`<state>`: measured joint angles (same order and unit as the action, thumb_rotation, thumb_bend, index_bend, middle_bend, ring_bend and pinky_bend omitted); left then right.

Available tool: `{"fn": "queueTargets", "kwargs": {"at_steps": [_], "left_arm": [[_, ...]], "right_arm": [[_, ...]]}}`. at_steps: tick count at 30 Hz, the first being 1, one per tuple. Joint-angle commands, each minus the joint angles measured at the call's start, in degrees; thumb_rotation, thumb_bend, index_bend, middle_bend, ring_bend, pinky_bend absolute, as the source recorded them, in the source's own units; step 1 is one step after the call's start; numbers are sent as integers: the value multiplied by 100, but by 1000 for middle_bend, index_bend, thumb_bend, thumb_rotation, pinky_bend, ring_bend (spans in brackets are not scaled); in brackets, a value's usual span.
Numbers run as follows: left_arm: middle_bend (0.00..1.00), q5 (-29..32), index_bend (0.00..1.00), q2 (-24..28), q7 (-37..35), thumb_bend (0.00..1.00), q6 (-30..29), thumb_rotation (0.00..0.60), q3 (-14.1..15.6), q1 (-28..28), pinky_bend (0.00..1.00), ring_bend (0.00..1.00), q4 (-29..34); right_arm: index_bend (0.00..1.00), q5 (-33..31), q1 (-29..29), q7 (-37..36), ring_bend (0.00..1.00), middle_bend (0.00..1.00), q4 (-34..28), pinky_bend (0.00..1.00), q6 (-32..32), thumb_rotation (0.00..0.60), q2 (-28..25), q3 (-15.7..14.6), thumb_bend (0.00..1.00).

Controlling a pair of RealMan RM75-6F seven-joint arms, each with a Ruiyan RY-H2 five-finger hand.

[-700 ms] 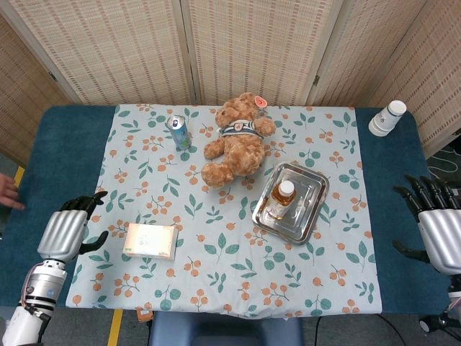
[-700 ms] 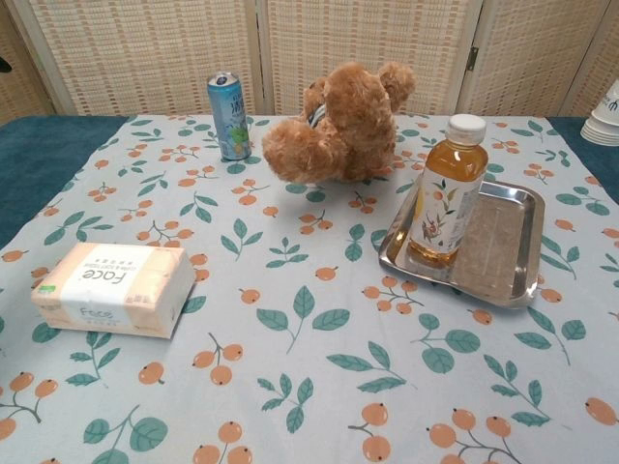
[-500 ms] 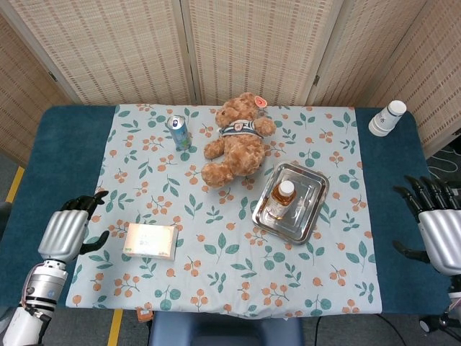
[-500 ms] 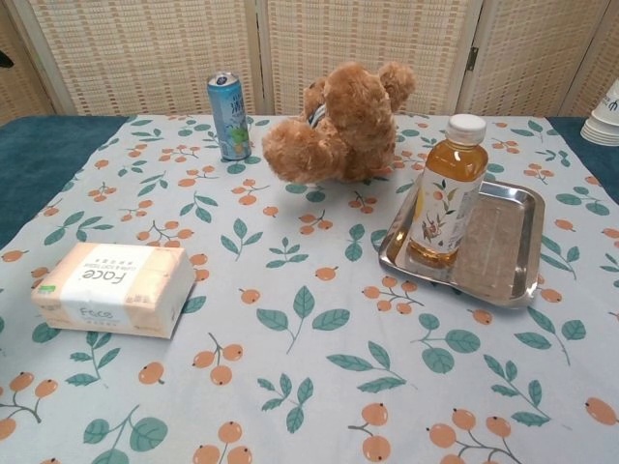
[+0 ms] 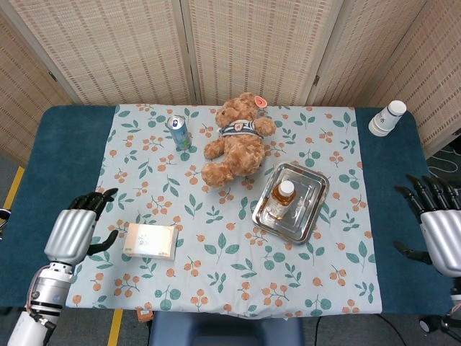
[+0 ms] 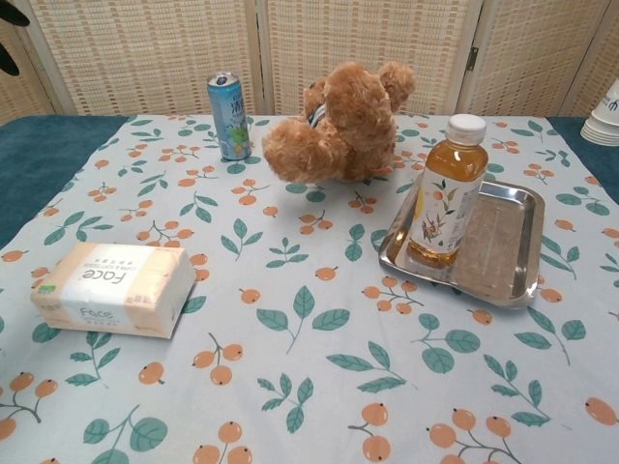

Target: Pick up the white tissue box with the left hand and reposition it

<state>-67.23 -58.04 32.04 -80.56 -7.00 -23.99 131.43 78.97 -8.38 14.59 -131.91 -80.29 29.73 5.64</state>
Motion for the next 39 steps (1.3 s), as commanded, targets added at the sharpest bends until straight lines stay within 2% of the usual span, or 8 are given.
{"fn": "queueTargets", "kwargs": {"at_steps": [1,6,12,15,19,27,35,39], "left_arm": [[205,-529,79,-287,269,282,-207,600,214,133,202,107,-147],[136,-643,2,-662,531,241,-287,600,238,151,193,46,-193],[107,-398,0,-1293,1060,230,-104,600,297,9,183,31,-155],[82,-70,0,-1675,1542,224,38,600,287,-158,167,5,-132],[81,333,0,-2172,2064,221,115,600,104,-441,163,1,-205],[92,1047,0,-2969,2824,222,187,600,-125,-957,162,1,-846],[121,2081,0,-3514,3469,222,-201,600,-302,-1233,144,1,-1210],[121,2395,0,-3735,3601,222,-376,600,-376,-1339,135,2,-1445]], "right_arm": [[160,-39,-22,58,0,48,10,0,1,600,46,19,118],[160,-88,-31,135,0,48,20,0,11,600,82,21,118],[160,-139,-46,150,0,48,25,0,32,600,100,29,118],[160,-159,-60,183,0,48,31,0,89,600,108,14,117],[160,-134,-66,217,0,48,26,0,124,600,131,-5,118],[160,-253,-94,99,0,48,87,0,153,600,105,35,118],[160,-463,-176,-23,0,48,176,0,285,600,82,88,118],[160,-517,-198,-113,0,48,200,0,333,600,45,106,118]]}}
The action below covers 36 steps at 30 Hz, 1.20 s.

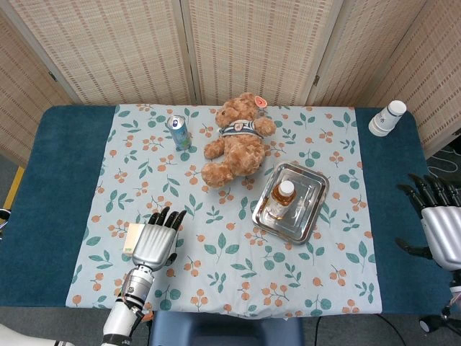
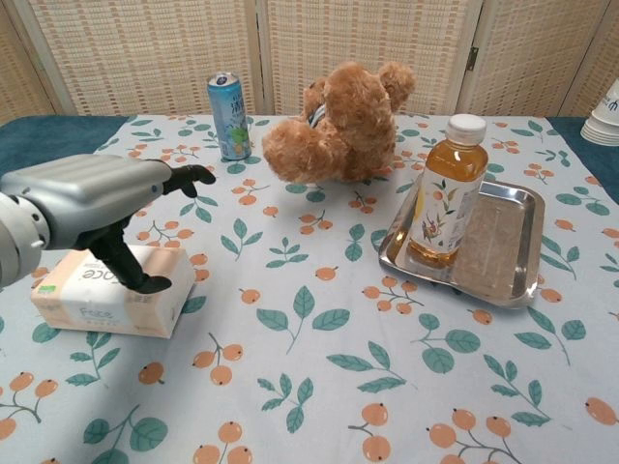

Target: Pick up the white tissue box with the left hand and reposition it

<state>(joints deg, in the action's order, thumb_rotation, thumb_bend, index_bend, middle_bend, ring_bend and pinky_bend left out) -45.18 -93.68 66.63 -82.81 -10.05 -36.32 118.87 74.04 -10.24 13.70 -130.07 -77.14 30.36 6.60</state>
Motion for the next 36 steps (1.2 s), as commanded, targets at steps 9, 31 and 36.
{"fn": "queueTargets", "kwargs": {"at_steps": [9,31,36], "left_arm": [[120,795,0,-200,584,221,-347,600,-71,-334,130,0,-304],[80,1321,0,139,404,221,-366,600,226,-598,111,0,-44],[80,1190,0,93,255,221,-356,600,316,-618,111,0,-209]], "right_arm": [[160,-52,-24,-89,0,48,42,0,37,600,-41,21,118],[160,-73,-39,-43,0,48,43,0,40,600,-21,16,118],[160,-80,-42,-40,0,48,42,0,44,600,-22,15,118]]}}
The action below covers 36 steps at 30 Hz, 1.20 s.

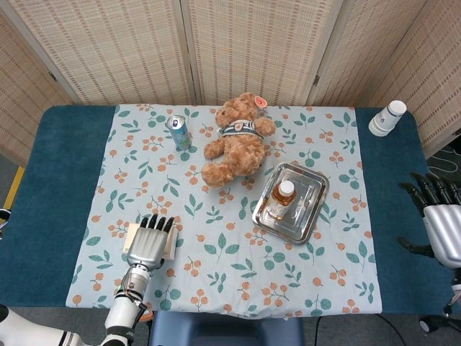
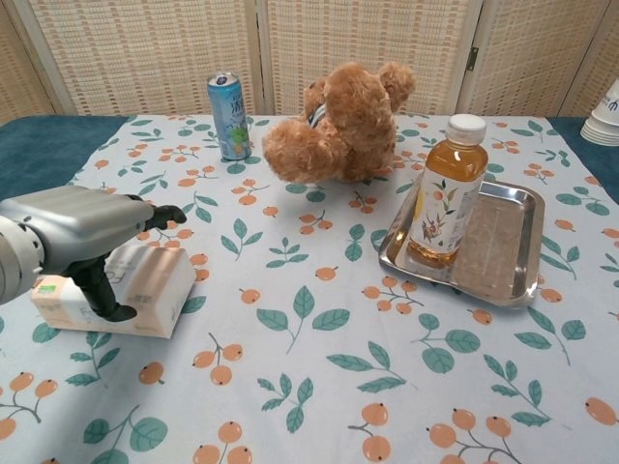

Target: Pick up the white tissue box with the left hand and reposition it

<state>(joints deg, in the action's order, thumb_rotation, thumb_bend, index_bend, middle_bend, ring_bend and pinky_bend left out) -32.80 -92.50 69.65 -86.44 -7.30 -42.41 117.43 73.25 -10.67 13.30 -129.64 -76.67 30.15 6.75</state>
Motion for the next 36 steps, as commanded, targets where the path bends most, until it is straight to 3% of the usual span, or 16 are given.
{"fn": "queueTargets", "kwargs": {"at_steps": [1,17,22,28,36], "left_arm": [[80,-54,0,-43,-59,222,9,600,66,-10,111,0,-100],[131,-14,50,-328,-214,221,117,600,230,-20,109,0,-693],[228,-232,160,-334,-291,222,160,600,346,-9,109,13,-910],[359,-321,366,-310,-322,232,148,600,359,13,118,148,-913],[429,-1055,434,-178,-713,236,-25,600,135,10,131,191,-550]], "right_arm": [[160,-1,1,-2,0,48,-1,0,-6,600,-1,2,118],[160,-3,7,-37,0,48,-8,0,-9,600,-27,0,117],[160,-20,4,-66,0,48,6,0,-12,600,-34,9,118],[160,2,3,-102,0,48,29,0,-15,600,-32,14,118],[160,-21,1,-97,0,48,33,0,-9,600,-33,15,117]]}}
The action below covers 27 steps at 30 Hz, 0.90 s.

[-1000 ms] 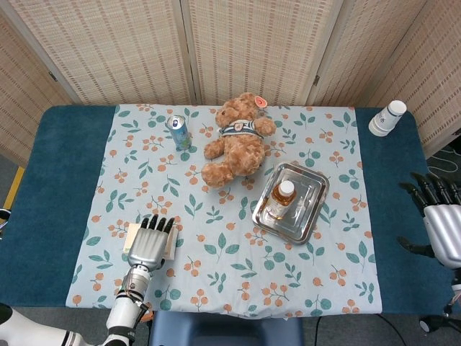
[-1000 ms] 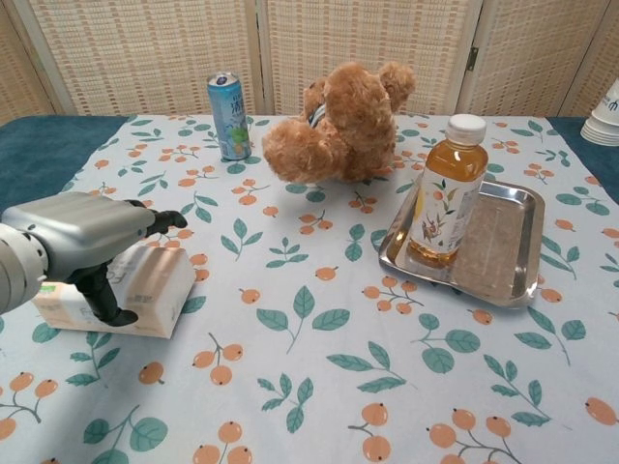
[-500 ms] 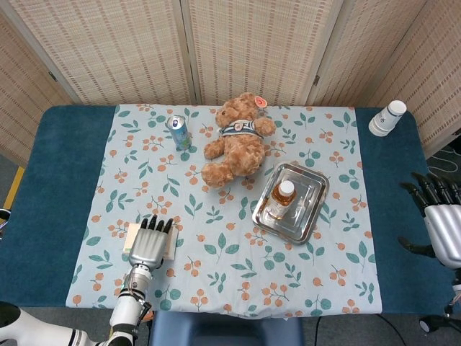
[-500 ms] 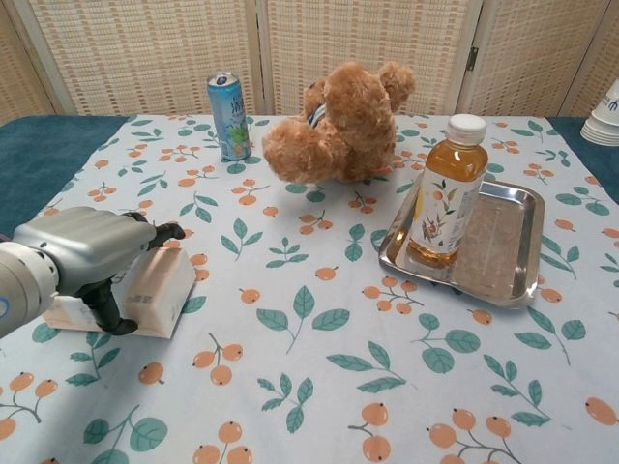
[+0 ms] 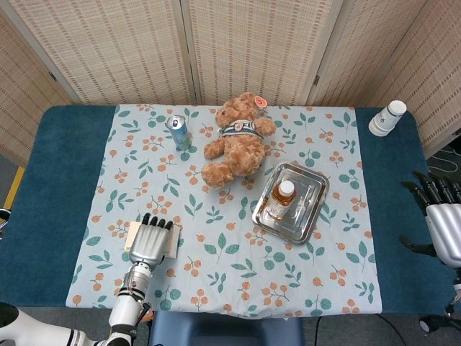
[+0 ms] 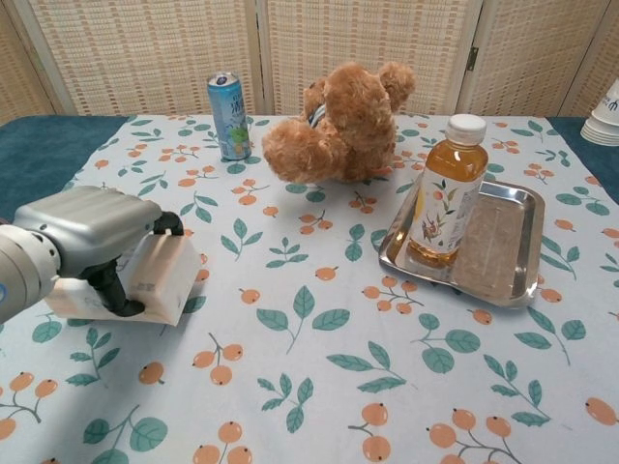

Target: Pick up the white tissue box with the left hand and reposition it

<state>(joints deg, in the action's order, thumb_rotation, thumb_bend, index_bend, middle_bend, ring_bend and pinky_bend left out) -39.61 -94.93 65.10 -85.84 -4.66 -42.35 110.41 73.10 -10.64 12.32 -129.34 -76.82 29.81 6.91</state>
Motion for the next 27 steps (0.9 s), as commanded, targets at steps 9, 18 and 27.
{"fn": "queueTargets", "kwargs": {"at_steps": [9,18,27], "left_arm": [[477,-1621,464,-72,-3574,236,-169,600,-1028,636,139,230,223],[494,-2033,434,-332,-6728,235,227,600,-1303,1291,171,243,-360],[486,-2620,414,-764,-8025,236,250,600,-1012,1709,174,234,-1287]], "right_arm": [[160,-51,-33,-14,0,48,30,0,76,600,21,2,118],[160,-122,-104,33,0,48,54,0,253,600,76,-21,118],[160,-253,-186,164,0,48,87,0,402,600,182,-42,118]]}}
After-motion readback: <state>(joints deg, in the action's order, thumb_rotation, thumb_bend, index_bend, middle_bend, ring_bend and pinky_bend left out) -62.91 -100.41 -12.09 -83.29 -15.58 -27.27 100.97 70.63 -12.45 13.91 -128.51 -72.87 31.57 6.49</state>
